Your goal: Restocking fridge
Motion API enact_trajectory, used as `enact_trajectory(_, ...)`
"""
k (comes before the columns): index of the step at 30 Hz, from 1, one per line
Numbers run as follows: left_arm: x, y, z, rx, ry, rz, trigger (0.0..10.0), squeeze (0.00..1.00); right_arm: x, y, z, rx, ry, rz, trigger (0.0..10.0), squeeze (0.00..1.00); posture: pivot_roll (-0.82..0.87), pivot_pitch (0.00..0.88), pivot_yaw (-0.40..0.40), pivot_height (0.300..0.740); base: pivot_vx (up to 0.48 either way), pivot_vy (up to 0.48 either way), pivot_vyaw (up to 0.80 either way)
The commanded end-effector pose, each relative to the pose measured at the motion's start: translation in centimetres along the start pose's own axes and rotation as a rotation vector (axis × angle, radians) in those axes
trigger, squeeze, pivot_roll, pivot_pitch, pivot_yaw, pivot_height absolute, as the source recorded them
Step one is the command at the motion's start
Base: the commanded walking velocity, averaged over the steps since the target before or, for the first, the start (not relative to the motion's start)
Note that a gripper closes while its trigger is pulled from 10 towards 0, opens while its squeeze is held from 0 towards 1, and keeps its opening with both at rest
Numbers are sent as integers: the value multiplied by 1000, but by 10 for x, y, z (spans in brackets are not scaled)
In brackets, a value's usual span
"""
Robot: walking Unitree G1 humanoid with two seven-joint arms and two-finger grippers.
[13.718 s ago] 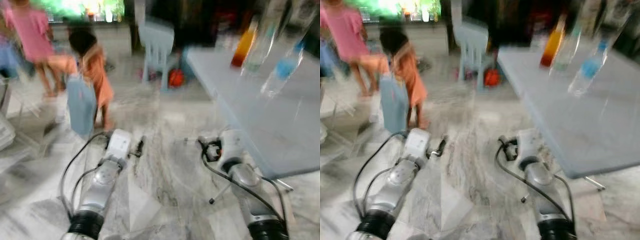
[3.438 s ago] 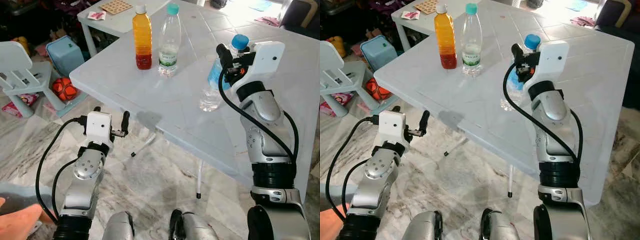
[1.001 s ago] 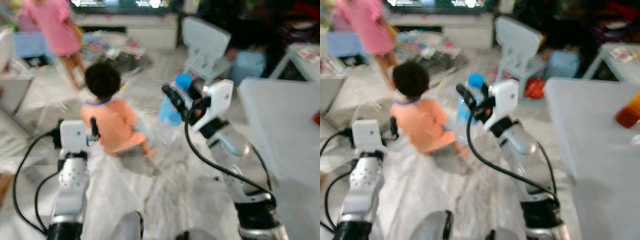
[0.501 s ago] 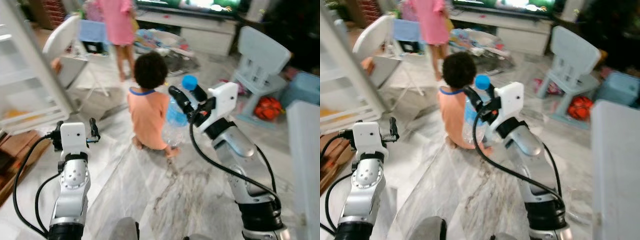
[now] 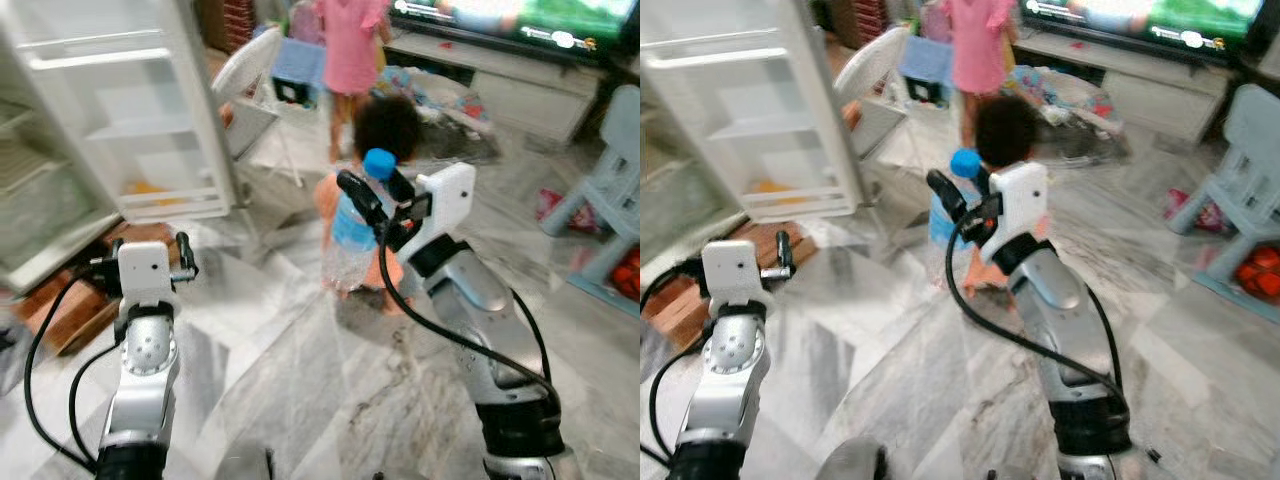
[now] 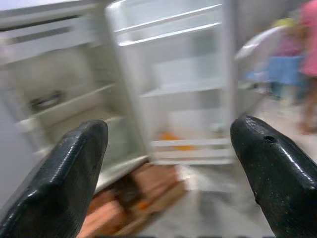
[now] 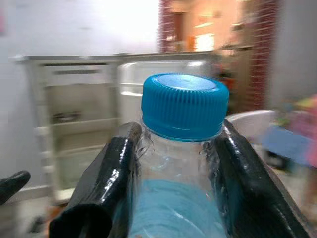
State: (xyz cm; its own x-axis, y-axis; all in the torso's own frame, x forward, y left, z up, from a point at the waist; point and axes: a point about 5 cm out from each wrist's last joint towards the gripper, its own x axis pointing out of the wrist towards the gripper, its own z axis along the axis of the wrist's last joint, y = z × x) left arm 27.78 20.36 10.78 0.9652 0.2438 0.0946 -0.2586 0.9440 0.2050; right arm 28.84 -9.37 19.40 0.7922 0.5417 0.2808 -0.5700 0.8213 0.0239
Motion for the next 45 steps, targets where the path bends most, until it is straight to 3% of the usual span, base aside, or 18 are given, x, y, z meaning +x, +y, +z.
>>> enact_trajectory(1, -3, 3, -5, 7, 16, -18, 10000, 0, 5, 7, 7, -10, -37, 35, 10000, 0, 78, 41, -17, 740, 472, 0, 800)
enact_trajectory(18, -3, -1, -4, -17, 12, -56, 10000, 0, 8, 5, 8, -25, -49, 13, 10000, 0, 82, 43, -19, 740, 480, 0, 783)
enact_trajectory(45, -2, -5, -8, -27, 31, -81, 10000, 0, 13, -1, 8, -74, -68, -64, 10000, 0, 87, 41, -20, 740, 480, 0, 0)
